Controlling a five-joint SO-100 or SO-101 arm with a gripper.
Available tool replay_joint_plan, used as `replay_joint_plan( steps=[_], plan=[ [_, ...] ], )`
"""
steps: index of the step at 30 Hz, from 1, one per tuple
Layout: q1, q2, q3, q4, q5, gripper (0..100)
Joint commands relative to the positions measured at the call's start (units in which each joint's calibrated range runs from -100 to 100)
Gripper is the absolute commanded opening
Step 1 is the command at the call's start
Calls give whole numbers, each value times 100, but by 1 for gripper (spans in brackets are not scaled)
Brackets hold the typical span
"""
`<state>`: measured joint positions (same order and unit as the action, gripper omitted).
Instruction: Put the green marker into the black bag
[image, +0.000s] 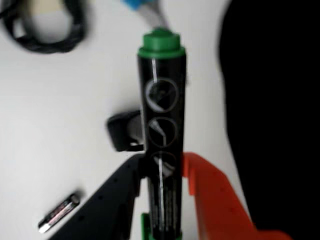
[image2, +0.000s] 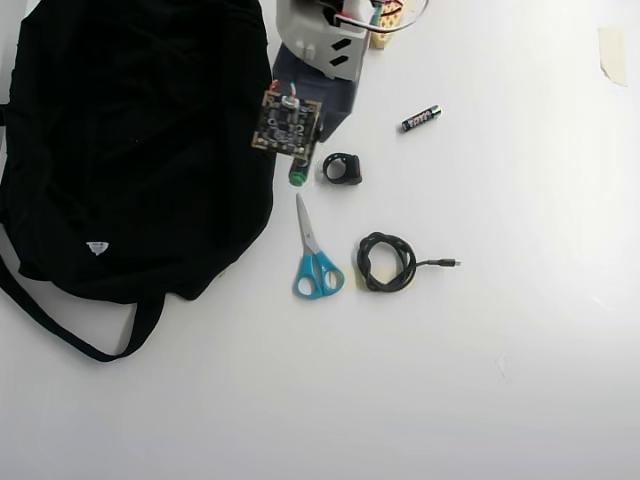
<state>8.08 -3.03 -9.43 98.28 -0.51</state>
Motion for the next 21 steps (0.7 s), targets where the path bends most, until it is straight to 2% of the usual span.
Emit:
replay_joint_plan(
  steps=[1, 9, 16, 21],
  plan=[
    [456, -203, -153, -9, -17, 2],
    [1398, -145, -153, -242, -22, 2],
    [2378, -120, -72, -853, -27, 2],
    [3290, -120, 611, -1913, -216, 2]
  ],
)
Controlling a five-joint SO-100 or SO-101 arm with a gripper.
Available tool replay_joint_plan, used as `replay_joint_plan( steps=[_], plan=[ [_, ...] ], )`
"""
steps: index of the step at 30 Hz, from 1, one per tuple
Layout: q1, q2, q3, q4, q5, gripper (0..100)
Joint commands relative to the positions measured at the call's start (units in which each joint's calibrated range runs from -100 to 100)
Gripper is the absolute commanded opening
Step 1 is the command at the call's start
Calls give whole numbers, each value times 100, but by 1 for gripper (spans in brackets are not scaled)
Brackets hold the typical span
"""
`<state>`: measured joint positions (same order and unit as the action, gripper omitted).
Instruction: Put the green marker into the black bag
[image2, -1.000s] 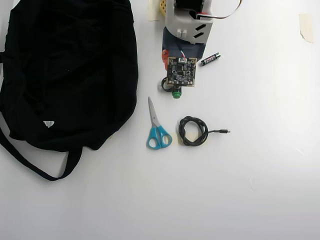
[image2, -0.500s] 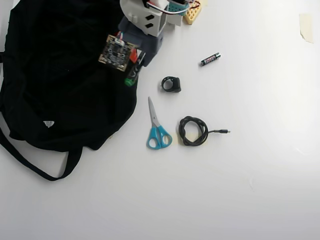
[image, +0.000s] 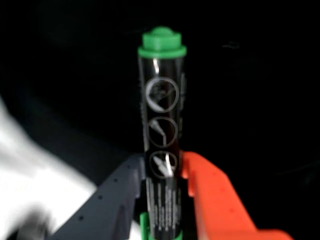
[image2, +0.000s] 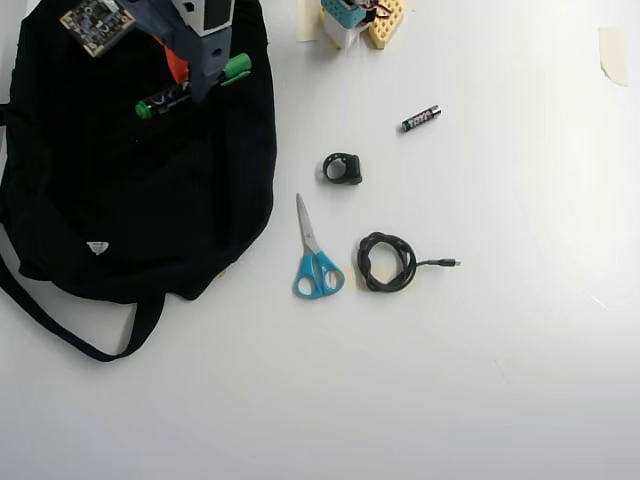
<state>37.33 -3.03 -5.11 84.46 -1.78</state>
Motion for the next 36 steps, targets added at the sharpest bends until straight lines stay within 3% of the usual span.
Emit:
replay_joint_plan(
  steps=[1, 7, 14, 18, 21, 24, 29, 32, 35, 36],
  plan=[
    [508, -95, 304, -685, -94, 2],
    [1129, 1747, 241, -2055, -184, 2],
    [1877, 1871, 241, -2261, -325, 3],
    [1862, 1871, 241, -2287, -330, 15],
    [1855, 1747, 268, -2218, -446, 15],
    [1413, 1730, 322, -2192, -461, 15],
    [800, 486, 340, -1116, -503, 15],
    [-427, -87, 349, -694, -760, 15],
    [-1930, -319, 349, -694, -755, 2],
    [-2304, -319, 349, -694, -755, 2]
  ],
)
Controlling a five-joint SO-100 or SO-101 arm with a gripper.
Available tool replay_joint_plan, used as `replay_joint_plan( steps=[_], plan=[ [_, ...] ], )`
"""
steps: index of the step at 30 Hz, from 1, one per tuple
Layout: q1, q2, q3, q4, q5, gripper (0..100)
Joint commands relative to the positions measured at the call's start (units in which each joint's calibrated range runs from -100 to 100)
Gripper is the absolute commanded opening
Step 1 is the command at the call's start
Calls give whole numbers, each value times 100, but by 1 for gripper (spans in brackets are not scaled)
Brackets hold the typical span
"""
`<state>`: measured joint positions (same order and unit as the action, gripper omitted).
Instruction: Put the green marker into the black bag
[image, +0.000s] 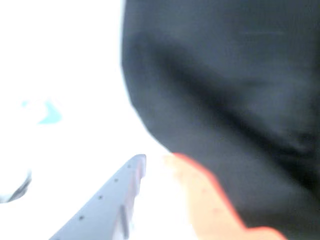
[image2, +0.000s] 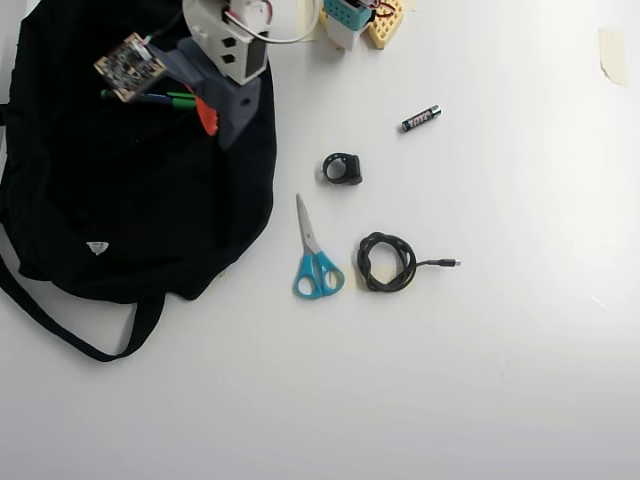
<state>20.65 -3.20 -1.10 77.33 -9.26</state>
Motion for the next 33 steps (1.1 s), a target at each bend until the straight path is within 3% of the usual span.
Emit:
replay_joint_plan(
  steps=[1, 5, 15, 33],
  plan=[
    [-1003, -319, -61, 19, 13, 2],
    [-2012, -1257, 173, -84, -24, 2],
    [-2364, -2477, 1754, -110, 18, 2],
    [-2895, -4709, 4674, -1066, 34, 2]
  ],
)
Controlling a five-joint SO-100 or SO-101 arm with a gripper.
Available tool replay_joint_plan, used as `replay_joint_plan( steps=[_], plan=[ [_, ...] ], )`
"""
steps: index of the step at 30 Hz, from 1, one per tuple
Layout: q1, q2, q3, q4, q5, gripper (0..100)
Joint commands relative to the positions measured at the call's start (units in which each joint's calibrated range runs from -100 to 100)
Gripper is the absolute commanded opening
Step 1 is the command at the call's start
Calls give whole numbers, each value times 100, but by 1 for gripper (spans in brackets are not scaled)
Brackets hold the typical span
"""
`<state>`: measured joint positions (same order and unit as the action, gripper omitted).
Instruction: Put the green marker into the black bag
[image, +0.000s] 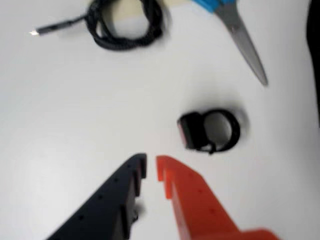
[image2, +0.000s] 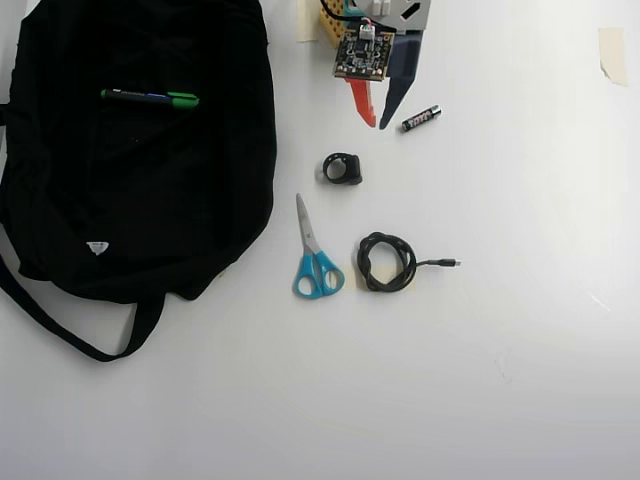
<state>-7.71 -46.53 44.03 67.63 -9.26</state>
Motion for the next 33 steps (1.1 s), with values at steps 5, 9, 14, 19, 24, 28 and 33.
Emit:
replay_joint_plan(
  steps=[5, 9, 14, 19, 24, 28, 33],
  plan=[
    [-163, -1106, 854, -44, 275, 2],
    [-163, -1928, 1545, -18, 564, 2],
    [-163, -2948, 2399, -18, 564, 2],
    [-119, -3637, 3199, -10, 569, 2],
    [-163, -3961, 3630, -10, 569, 2],
    [-163, -4342, 4061, 214, 569, 2],
    [-343, -4957, 4537, 421, 569, 2]
  ],
)
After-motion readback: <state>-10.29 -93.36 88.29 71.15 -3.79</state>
